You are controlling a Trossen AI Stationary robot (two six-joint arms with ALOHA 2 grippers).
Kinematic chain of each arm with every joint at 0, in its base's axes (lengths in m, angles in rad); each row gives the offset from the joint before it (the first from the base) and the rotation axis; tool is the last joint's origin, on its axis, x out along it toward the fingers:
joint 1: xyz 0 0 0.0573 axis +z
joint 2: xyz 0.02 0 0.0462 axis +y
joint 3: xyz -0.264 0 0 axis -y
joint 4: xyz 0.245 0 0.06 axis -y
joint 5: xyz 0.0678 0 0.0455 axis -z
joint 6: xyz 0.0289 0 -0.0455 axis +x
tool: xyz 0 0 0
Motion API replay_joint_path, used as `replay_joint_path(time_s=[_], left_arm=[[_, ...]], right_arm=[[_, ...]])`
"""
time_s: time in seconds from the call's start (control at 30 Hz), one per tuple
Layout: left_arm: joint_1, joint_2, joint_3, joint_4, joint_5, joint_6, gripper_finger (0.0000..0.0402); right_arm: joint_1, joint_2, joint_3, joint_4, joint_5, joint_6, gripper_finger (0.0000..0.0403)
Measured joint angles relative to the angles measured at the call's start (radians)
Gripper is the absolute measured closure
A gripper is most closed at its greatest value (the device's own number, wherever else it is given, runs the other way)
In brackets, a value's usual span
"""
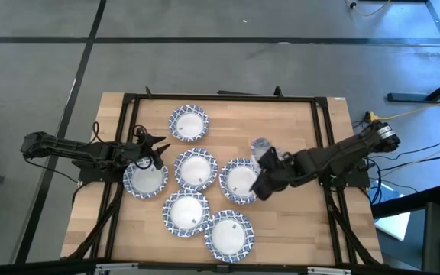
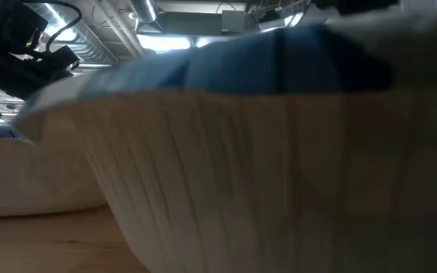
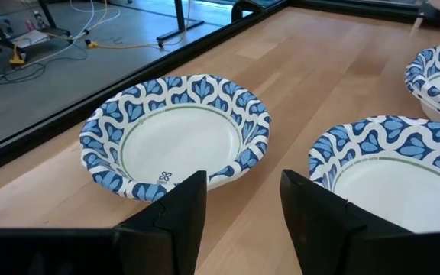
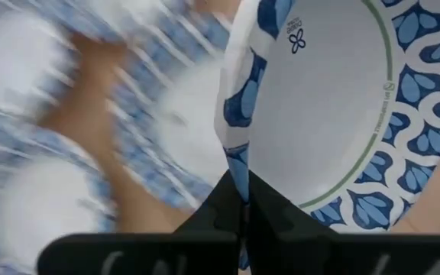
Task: Nest bowls inside each other
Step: Stack the white patterned bowls on top of the other white patterned bowls
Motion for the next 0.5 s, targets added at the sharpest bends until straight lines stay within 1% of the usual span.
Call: replay_joint_path(time_s=[0.13, 0.2, 0.37, 0.5], left_arm=[[0.000, 0.000, 0.000, 0.000, 0.000, -0.002, 0.0239], [0.000, 0.000, 0.000, 0.000, 0.000, -0.002, 0.0239], [0.000, 0.000, 0.000, 0.000, 0.000, -0.002, 0.0239], [0.000, 0.000, 0.000, 0.000, 0.000, -0.002, 0.0239]], right_arm=[[-0.031, 0.000, 0.024, 0.191, -0.014, -0.130, 0.0398], [-0.042, 0.008, 0.025, 0.237, -0.027, -0.168, 0.0399], [-0.062, 0.075, 0.024, 0.174, -0.112, -0.188, 0.0399], [-0.063, 0.153, 0.024, 0.169, -0.192, -0.203, 0.0399]])
